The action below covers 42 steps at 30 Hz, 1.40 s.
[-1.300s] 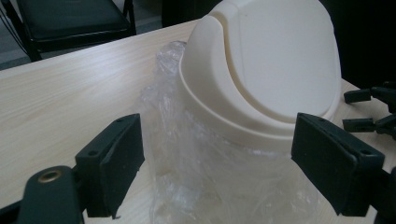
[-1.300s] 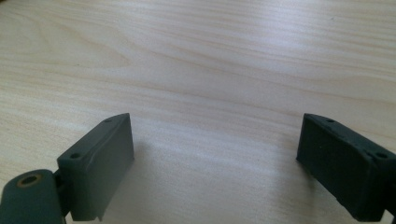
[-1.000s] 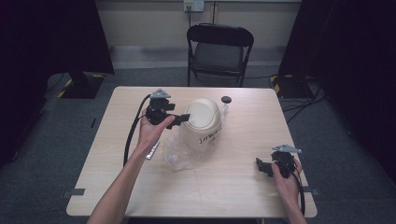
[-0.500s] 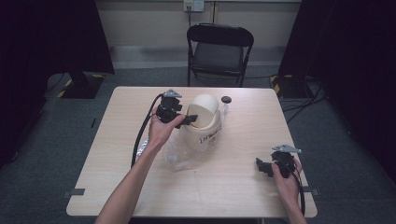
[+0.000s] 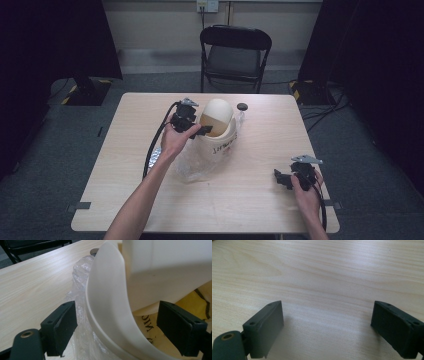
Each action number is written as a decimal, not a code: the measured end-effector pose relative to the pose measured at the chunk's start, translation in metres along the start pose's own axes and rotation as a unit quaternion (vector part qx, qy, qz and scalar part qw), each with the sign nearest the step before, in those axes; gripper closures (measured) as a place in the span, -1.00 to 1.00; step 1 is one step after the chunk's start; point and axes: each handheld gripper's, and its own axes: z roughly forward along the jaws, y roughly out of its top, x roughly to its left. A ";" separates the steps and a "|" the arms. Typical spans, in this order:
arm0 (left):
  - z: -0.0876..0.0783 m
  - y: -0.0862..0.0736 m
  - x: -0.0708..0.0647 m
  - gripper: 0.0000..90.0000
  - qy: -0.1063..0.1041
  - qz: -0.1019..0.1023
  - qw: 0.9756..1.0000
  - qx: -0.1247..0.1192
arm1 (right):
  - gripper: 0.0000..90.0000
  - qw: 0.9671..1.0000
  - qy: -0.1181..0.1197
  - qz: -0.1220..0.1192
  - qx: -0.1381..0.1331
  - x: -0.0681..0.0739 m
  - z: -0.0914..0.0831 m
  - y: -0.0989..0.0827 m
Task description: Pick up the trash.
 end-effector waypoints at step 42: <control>-0.091 -0.081 0.043 -0.53 0.041 -0.055 0.995 -0.071 | -0.78 1.000 -0.001 0.000 0.000 0.000 0.000 0.000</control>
